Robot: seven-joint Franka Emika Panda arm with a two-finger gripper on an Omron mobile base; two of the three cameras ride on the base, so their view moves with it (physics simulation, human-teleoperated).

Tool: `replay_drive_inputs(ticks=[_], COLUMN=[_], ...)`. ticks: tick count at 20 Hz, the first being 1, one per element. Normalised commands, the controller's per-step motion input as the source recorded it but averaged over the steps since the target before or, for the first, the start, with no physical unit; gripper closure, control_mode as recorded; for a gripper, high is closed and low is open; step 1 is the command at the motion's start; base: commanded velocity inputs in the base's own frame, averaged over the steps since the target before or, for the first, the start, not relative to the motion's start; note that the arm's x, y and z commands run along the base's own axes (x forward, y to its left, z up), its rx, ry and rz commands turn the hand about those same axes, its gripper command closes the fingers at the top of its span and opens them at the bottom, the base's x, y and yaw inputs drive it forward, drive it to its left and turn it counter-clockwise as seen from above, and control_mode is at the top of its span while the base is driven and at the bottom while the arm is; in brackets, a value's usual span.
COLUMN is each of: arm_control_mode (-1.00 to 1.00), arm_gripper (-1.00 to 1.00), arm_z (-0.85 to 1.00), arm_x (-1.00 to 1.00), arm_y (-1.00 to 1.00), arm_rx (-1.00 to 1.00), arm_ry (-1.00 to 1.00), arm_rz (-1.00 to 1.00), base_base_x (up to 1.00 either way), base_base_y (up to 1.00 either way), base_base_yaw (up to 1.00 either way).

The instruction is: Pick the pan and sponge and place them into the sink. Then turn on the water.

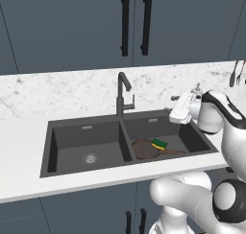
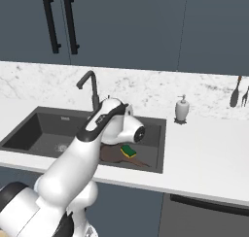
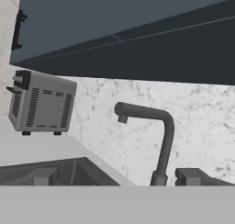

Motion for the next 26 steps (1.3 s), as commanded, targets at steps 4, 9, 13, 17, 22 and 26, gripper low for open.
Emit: replay_drive_inputs(ticks=[4, 9, 13, 17, 22, 26], arm_control_mode=[-1.0, -1.0, -1.0, -1.0, -1.0, -1.0], arm_gripper=[-1.0, -1.0, -1.0, -1.0, -1.0, -1.0], arm_z=[0.0, 0.0, 0.0, 0.0, 0.0, -0.04], arm_x=[0.05, 0.17, 0.19, 0.18, 0.32, 0.29], arm_y=[0.09, 0.16, 0.1, 0.05, 0.07, 0.01], arm_rx=[0.02, 0.01, 0.0, 0.02, 0.01, 0.03], arm_ry=[-0.04, 0.0, 0.0, 0.0, 0.0, 0.01], arm_rz=[-0.02, -0.01, 0.0, 0.0, 0.0, 0.0], base_base_x=[0.0, 0.0, 0.0, 0.0, 0.0, 0.0], base_base_y=[0.0, 0.0, 0.0, 0.0, 0.0, 0.0], base_base_yaw=[0.0, 0.0, 0.0, 0.0, 0.0, 0.0])
